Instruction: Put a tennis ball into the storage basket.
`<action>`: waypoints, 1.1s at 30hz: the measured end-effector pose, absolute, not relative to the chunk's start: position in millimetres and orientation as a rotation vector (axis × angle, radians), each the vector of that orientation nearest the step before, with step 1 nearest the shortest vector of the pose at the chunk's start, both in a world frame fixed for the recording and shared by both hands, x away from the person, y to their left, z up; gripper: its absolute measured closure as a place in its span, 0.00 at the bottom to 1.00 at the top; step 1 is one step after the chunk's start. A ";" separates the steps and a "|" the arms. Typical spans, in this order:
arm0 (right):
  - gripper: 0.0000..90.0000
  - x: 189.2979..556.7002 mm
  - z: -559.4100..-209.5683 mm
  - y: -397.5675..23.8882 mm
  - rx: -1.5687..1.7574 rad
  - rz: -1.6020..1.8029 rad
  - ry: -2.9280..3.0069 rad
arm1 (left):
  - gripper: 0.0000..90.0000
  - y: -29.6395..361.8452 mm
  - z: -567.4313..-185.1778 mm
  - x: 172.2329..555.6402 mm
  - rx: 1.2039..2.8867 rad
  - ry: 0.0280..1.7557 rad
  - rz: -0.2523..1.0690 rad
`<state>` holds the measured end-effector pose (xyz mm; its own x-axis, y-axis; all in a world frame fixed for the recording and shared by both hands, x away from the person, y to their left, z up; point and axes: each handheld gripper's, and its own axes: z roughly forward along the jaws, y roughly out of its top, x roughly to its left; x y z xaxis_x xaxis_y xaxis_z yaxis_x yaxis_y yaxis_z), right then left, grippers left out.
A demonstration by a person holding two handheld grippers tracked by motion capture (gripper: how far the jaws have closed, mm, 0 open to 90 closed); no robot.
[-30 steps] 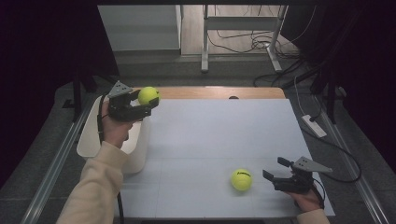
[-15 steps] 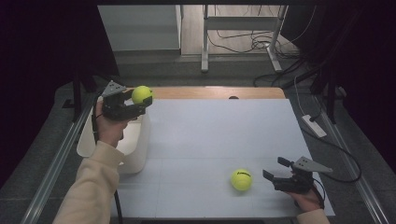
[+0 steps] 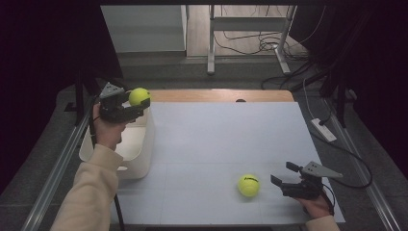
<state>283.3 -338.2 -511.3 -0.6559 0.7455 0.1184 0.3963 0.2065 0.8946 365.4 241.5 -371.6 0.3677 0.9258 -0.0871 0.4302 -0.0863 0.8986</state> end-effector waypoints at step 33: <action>0.12 283.0 -510.7 -337.9 1.069 1.432 2.142 | 0.30 283.7 -373.8 370.5 1.675 1.353 0.701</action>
